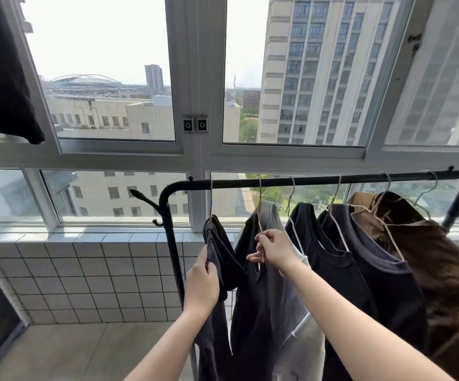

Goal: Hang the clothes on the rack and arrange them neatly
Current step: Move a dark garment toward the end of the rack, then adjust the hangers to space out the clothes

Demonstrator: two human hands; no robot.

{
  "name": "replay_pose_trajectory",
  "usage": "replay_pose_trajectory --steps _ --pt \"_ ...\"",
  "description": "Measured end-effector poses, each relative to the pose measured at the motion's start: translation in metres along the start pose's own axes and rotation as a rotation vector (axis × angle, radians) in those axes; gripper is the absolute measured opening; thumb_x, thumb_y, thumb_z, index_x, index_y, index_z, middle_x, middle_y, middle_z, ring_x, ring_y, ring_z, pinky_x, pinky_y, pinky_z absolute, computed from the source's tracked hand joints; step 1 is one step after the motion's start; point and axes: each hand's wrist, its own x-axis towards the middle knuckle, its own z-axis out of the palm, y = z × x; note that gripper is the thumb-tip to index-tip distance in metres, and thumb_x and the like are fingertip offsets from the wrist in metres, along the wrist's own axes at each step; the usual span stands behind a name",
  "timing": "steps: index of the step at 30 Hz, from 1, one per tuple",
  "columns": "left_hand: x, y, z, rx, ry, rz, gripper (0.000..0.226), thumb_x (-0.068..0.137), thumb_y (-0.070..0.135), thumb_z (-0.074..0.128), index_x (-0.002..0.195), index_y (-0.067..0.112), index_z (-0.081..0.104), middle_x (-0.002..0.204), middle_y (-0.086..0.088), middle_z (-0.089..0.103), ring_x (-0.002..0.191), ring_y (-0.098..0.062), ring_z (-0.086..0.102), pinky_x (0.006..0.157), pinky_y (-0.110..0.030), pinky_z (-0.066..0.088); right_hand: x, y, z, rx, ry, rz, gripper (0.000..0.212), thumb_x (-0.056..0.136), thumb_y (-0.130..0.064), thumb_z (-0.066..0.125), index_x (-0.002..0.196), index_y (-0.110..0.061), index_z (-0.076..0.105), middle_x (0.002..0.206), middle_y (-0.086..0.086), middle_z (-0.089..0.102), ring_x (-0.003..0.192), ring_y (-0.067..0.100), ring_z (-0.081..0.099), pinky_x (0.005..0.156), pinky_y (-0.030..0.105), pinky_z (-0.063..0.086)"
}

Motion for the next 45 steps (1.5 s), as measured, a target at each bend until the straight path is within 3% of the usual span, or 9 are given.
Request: replay_pose_trajectory --steps 5,14,21,24,27,32,37,40,45 --pt "-0.004 0.001 0.01 0.036 0.106 -0.003 0.045 0.096 0.008 0.035 0.136 0.024 0.048 0.057 0.002 0.053 0.048 -0.011 0.047 0.05 -0.021 0.036 -0.004 -0.001 -0.003 -0.018 -0.021 -0.015 0.018 0.099 -0.005 0.036 0.095 0.003 0.053 0.065 0.012 0.046 0.043 0.023 0.067 0.047 0.029 0.058" --pt "-0.005 -0.004 0.01 0.089 0.016 0.029 0.044 0.096 0.011 0.037 0.136 0.027 0.048 0.066 -0.006 0.061 0.053 -0.014 0.051 0.051 -0.021 0.038 -0.013 -0.005 -0.009 -0.051 -0.066 -0.052 0.021 0.099 -0.004 0.038 0.109 0.003 0.055 0.068 0.011 0.054 0.055 0.022 0.067 0.057 0.029 0.061" --pt "-0.01 -0.001 0.007 0.113 0.032 -0.024 0.049 0.091 0.028 0.053 0.138 0.026 0.039 0.116 -0.001 0.051 0.1 -0.019 0.055 0.078 -0.029 0.047 -0.013 -0.005 -0.009 -0.178 -0.009 -0.053 0.029 0.096 -0.007 0.045 0.124 0.002 0.051 0.089 0.014 0.062 0.071 0.023 0.067 0.067 0.029 0.058" --pt "-0.013 0.013 0.003 0.128 0.093 0.109 0.047 0.09 0.024 0.056 0.134 0.027 0.04 0.1 0.004 0.041 0.091 -0.016 0.048 0.067 -0.021 0.042 -0.015 -0.005 -0.017 -0.252 0.062 -0.088 0.034 0.094 -0.009 0.048 0.127 -0.001 0.053 0.092 0.009 0.067 0.083 0.026 0.069 0.081 0.04 0.059" --pt "-0.017 0.031 0.008 0.143 0.094 0.32 0.04 0.089 0.017 0.059 0.126 0.026 0.049 0.095 0.009 0.042 0.09 -0.012 0.048 0.079 -0.024 0.046 -0.019 -0.006 -0.03 -0.291 0.17 -0.145 0.031 0.093 -0.008 0.049 0.123 -0.003 0.057 0.089 0.005 0.069 0.083 0.022 0.071 0.084 0.041 0.058" --pt "-0.033 0.06 0.03 0.028 -0.075 0.484 0.035 0.091 0.016 0.059 0.123 0.027 0.052 0.105 0.02 0.049 0.097 0.003 0.054 0.083 -0.007 0.043 -0.033 -0.012 -0.051 -0.315 0.391 -0.402 0.019 0.094 -0.006 0.048 0.106 -0.006 0.064 0.083 -0.001 0.069 0.076 0.009 0.068 0.074 0.017 0.056" --pt "-0.043 0.079 0.077 -0.062 -0.193 0.365 0.048 0.091 0.018 0.058 0.137 0.022 0.042 0.132 0.012 0.049 0.122 0.003 0.047 0.103 -0.01 0.037 -0.035 -0.006 -0.102 -0.474 0.546 -0.528 0.026 0.089 -0.002 0.051 0.111 -0.009 0.064 0.106 0.002 0.066 0.099 0.01 0.06 0.084 0.006 0.04" --pt "-0.049 0.088 0.106 -0.084 -0.254 0.209 0.064 0.091 0.011 0.057 0.146 0.02 0.027 0.144 0.012 0.035 0.13 0.004 0.031 0.095 0.005 0.024 -0.034 0.01 -0.135 -0.544 0.535 -0.447 0.04 0.087 -0.004 0.055 0.126 -0.008 0.052 0.123 0.005 0.056 0.117 0.016 0.051 0.097 0.012 0.032" --pt "-0.053 0.089 0.137 -0.068 -0.229 0.013 0.075 0.087 0.007 0.054 0.149 0.026 0.017 0.155 0.003 0.026 0.142 -0.013 0.023 0.116 -0.032 0.023 -0.029 0.036 -0.169 -0.531 0.268 -0.263 0.058 0.086 -0.004 0.054 0.14 -0.013 0.037 0.138 0.005 0.045 0.13 0.02 0.043 0.106 0.025 0.033"
